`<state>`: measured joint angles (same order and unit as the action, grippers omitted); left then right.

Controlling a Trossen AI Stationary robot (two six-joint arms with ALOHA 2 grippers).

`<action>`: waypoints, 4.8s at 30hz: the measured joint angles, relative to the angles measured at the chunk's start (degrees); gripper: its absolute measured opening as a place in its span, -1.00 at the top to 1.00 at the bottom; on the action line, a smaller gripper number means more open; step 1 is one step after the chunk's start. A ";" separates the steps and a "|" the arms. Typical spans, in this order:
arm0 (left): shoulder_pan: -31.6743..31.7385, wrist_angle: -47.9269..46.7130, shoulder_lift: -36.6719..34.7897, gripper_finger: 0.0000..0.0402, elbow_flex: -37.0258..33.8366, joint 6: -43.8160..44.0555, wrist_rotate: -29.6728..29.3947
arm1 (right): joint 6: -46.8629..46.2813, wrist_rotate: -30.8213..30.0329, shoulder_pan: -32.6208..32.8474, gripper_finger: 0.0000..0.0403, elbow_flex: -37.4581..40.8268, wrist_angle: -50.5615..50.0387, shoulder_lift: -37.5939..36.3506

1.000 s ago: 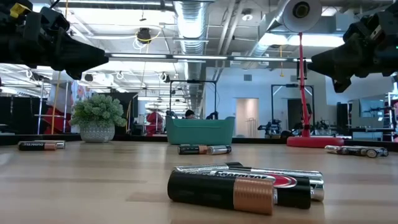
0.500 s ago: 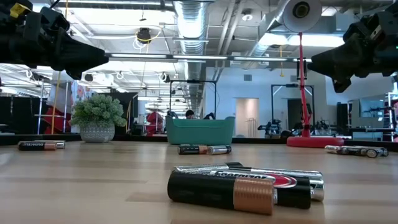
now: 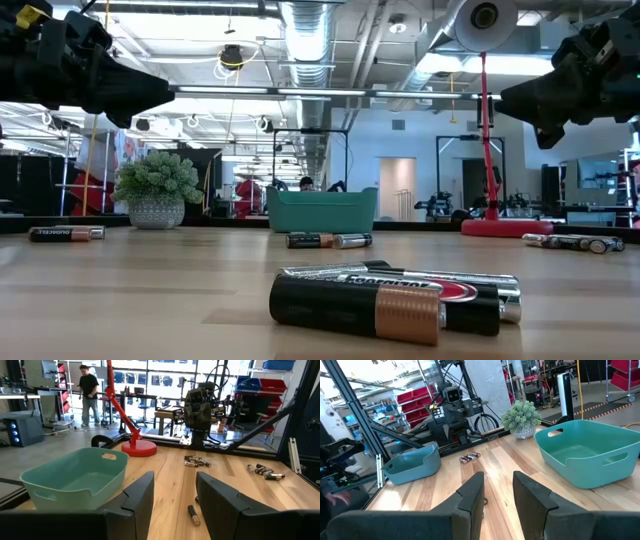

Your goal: Sort batteries

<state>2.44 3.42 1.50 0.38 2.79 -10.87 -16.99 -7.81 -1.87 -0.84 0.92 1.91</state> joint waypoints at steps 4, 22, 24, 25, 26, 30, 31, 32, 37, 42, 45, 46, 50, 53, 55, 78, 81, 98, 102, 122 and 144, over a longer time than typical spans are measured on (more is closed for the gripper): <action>0.01 0.00 0.00 0.28 0.00 0.02 0.00 | 0.00 0.00 0.00 0.39 0.02 -0.01 0.00; -0.01 0.01 0.00 0.28 0.00 0.00 0.00 | 0.00 0.00 0.02 0.39 0.02 -0.01 0.00; -0.01 0.00 0.00 0.28 0.00 0.00 -0.01 | 0.00 0.00 0.01 0.39 0.00 0.00 0.00; 0.01 0.02 0.00 0.28 0.00 0.00 -0.01 | 0.00 0.00 0.00 0.39 0.00 0.00 0.00; 0.00 0.00 0.00 0.28 0.00 0.00 0.00 | 0.00 0.00 0.02 0.39 0.00 -0.01 0.00; -0.01 0.02 0.00 0.28 0.00 0.00 0.00 | 0.00 0.00 0.00 0.39 0.02 -0.01 0.00; 0.00 0.02 -0.02 0.28 0.00 0.02 0.00 | 0.00 0.00 0.02 0.39 0.01 0.00 0.00; -0.01 0.00 0.00 0.28 0.00 0.00 -0.01 | 0.00 0.00 0.01 0.39 0.01 0.00 0.00; 0.01 0.00 -0.02 0.28 0.00 0.00 0.00 | 0.79 -0.02 -0.27 0.39 0.04 0.55 0.00; 0.00 0.02 -0.01 0.28 0.00 0.00 0.00 | -1.19 -0.07 -0.57 0.39 0.18 1.44 0.00; 0.01 0.00 -0.02 0.28 0.00 0.00 0.00 | -1.83 -0.22 -1.07 0.39 0.26 4.29 0.00; 0.01 0.00 -0.02 0.28 0.00 0.00 0.00 | -1.98 -0.23 -1.37 0.39 0.26 5.73 -0.02; -0.01 0.02 -0.02 0.28 0.00 0.00 0.00 | -2.05 -0.26 -1.95 0.39 0.24 10.26 0.00; -0.01 0.00 -0.02 0.28 0.00 0.00 -0.02 | -2.06 -0.24 -1.95 0.39 0.22 12.35 -0.02; -0.01 0.00 -0.02 0.28 0.00 0.00 0.00 | -2.08 -0.24 -1.92 0.39 0.22 12.13 0.00; -0.01 0.00 -0.02 0.28 0.00 0.00 0.00 | 2.68 -1.16 -12.75 0.39 -43.33 -17.59 47.06; -0.01 0.02 -0.02 0.28 0.00 0.00 0.00 | 3.59 -0.46 -16.21 0.39 -55.69 -27.48 58.76; -0.01 0.00 -0.02 0.28 0.00 0.00 0.00 | 27.46 9.22 -28.81 -0.14 -107.06 -53.86 105.46; -0.01 0.01 -0.02 0.28 0.00 0.00 0.00 | 31.65 7.55 -29.85 -0.23 -110.63 -52.34 111.82; -0.01 0.01 -0.02 0.28 0.00 0.00 0.00 | 42.96 4.42 -34.47 -0.23 -116.21 -51.62 128.01; -0.01 0.02 -0.02 0.28 0.00 0.00 -0.02 | 42.46 5.35 -34.45 0.91 -116.35 -59.92 131.84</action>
<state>2.44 3.44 1.48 0.38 2.79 -10.89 25.47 -2.46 -36.32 -117.20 -59.00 133.75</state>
